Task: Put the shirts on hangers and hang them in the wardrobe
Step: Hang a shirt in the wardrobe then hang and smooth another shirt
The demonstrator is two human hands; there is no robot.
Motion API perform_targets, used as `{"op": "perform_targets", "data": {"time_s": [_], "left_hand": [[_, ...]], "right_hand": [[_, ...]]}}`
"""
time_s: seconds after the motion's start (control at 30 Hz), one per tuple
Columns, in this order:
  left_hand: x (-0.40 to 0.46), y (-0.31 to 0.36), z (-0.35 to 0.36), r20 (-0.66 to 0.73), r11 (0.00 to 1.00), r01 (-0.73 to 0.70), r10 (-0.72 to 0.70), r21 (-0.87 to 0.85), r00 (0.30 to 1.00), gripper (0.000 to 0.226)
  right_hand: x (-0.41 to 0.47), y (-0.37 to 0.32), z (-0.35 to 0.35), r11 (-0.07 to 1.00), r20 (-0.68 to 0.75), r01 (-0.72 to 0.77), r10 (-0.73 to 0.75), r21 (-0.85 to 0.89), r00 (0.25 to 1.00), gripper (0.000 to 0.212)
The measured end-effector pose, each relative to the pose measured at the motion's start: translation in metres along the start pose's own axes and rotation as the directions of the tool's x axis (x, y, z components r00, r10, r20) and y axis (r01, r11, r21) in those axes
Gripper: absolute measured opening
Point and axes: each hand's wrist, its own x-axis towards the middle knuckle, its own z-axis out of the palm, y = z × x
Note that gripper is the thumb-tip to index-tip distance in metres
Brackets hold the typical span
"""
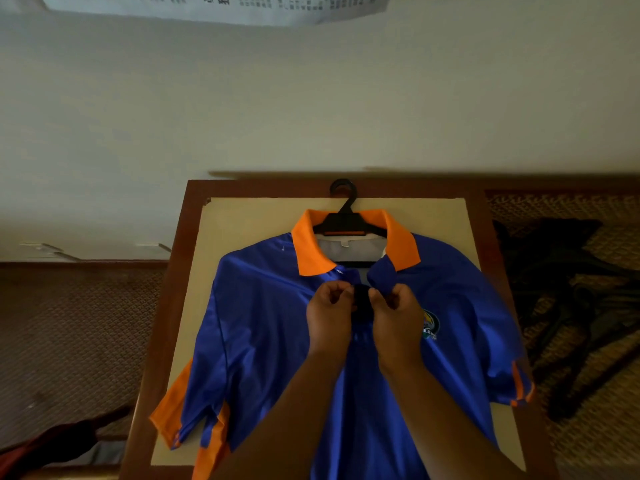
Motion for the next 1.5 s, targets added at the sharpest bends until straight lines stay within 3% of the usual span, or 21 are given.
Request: {"op": "perform_targets", "data": {"time_s": [0.2,0.33,0.43,0.57,0.87,1.17,1.33,1.5], "left_hand": [[0.000,0.003,-0.002,0.000,0.993,0.051,-0.051,-0.106,0.999,0.009],[0.002,0.002,-0.001,-0.003,0.990,0.068,-0.069,-0.125,0.998,0.008],[0.001,0.003,-0.001,0.002,0.993,0.062,-0.063,-0.102,0.998,0.009],[-0.003,0.007,-0.001,0.002,0.997,0.041,-0.041,-0.062,0.999,0.010],[-0.004,0.013,0.001,0.032,0.999,0.039,-0.038,-0.039,0.999,0.013],[0.000,0.012,0.000,0.028,0.999,0.048,-0.048,0.005,0.998,0.016],[0.000,0.014,-0.003,0.034,1.000,0.019,-0.020,0.024,0.999,0.024],[0.003,0.015,-0.002,0.054,0.998,0.011,-0.014,0.065,0.998,0.021]], "right_hand": [[0.007,-0.009,-0.016,0.923,0.113,-0.192,0.163,0.335,0.980,0.019],[0.013,-0.014,-0.022,0.859,0.166,-0.268,0.216,0.437,0.962,0.025],[0.014,-0.012,-0.020,0.895,0.139,-0.244,0.206,0.373,0.969,0.025],[0.011,-0.008,-0.013,0.998,0.049,-0.057,0.055,0.032,0.997,0.023],[0.009,-0.005,0.002,0.917,0.140,0.263,-0.230,-0.300,0.963,0.027],[0.011,-0.004,0.000,0.925,0.235,0.263,-0.201,-0.274,0.951,0.022],[0.024,-0.012,-0.016,0.984,0.385,0.135,-0.082,-0.114,0.919,0.018],[0.037,-0.016,-0.016,0.992,0.445,0.065,-0.011,-0.106,0.896,0.014]]}}
